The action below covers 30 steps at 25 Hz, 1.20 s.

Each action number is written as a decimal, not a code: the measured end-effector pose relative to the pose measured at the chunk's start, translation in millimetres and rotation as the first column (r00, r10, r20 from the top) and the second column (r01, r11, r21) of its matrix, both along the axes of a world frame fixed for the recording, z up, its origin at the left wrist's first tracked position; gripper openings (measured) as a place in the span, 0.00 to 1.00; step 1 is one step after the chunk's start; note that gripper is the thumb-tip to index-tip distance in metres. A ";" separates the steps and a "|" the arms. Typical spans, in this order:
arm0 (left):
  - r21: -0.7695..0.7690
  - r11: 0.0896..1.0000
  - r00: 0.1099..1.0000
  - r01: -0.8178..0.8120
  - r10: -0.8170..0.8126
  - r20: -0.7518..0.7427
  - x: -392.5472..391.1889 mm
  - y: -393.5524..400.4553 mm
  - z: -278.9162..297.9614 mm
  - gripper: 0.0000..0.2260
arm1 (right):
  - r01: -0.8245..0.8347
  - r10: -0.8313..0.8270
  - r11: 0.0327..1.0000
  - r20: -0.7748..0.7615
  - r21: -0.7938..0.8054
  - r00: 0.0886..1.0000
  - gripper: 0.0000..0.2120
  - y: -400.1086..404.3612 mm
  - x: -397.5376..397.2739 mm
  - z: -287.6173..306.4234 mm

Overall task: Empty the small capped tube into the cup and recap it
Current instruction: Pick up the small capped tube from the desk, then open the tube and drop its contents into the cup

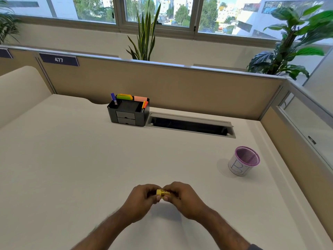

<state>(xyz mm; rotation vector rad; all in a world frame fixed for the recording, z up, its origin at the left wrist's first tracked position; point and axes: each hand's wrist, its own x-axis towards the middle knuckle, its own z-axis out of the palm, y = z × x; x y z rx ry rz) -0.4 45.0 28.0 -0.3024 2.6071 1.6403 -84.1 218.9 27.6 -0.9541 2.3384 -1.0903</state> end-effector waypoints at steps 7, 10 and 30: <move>0.204 0.949 0.969 -0.240 0.246 -0.006 -5.4 6.9 -4.5 0.12 | 0.212 -0.212 0.973 0.006 -0.094 0.977 0.11 13.7 5.9 -8.0; 0.259 0.947 0.982 -0.189 0.190 0.022 -7.9 12.8 -6.9 0.14 | 0.296 -0.273 0.944 0.161 -0.143 0.948 0.10 19.8 4.5 -9.5; -0.518 0.796 0.948 -0.312 0.295 -0.117 -35.5 -3.7 -59.8 0.17 | 0.464 -0.352 0.853 0.394 -0.239 0.849 0.09 33.8 -2.9 -26.3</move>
